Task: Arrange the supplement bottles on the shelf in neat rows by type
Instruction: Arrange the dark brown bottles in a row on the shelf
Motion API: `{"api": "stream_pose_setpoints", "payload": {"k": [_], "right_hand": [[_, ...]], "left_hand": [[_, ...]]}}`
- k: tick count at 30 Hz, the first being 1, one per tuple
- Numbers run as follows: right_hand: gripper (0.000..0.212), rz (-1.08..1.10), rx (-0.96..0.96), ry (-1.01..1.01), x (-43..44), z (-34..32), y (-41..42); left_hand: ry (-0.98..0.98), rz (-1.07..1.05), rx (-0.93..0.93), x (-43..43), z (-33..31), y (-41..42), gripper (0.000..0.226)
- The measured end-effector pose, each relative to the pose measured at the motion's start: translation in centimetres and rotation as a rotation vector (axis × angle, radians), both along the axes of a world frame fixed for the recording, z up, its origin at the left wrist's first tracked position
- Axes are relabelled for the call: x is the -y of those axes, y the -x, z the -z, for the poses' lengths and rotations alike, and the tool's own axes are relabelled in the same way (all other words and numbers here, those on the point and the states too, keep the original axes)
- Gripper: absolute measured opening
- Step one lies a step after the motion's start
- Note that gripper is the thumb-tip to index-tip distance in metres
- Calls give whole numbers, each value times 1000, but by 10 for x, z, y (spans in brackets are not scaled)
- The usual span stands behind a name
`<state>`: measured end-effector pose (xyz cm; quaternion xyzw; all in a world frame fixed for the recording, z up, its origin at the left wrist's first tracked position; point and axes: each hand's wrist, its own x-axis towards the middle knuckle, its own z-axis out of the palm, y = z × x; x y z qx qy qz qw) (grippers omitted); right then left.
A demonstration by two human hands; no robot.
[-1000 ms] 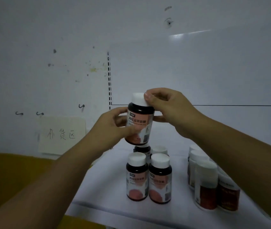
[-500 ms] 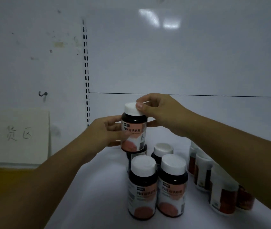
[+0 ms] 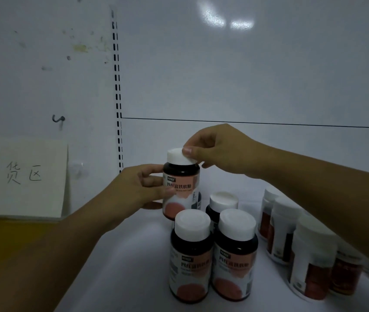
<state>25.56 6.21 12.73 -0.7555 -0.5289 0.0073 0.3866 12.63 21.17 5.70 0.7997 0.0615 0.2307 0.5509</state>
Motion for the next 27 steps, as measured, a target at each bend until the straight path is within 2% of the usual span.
{"api": "stream_pose_setpoints", "payload": {"k": [7,12,19,22,24,27], "right_hand": [[24,11,45,76,3,15,-5],[37,27,184,277,7,25,-4],[36,33,174,431,11,35,-4],[29,34,163,439,8,34,-6],[27,76,180,371,0,30,-11],[37,166,224,368,-23,27,-16]], "left_hand": [[15,8,-65,5,15,0,43],[37,-36,-124,7,39,-5,45],[2,-51,-200,12,57,-13,47],[1,-61,-203,14,57,-11,47],[-35,-64,-196,15,56,-10,47],[-50,-63,-190,15,56,-7,48]]}}
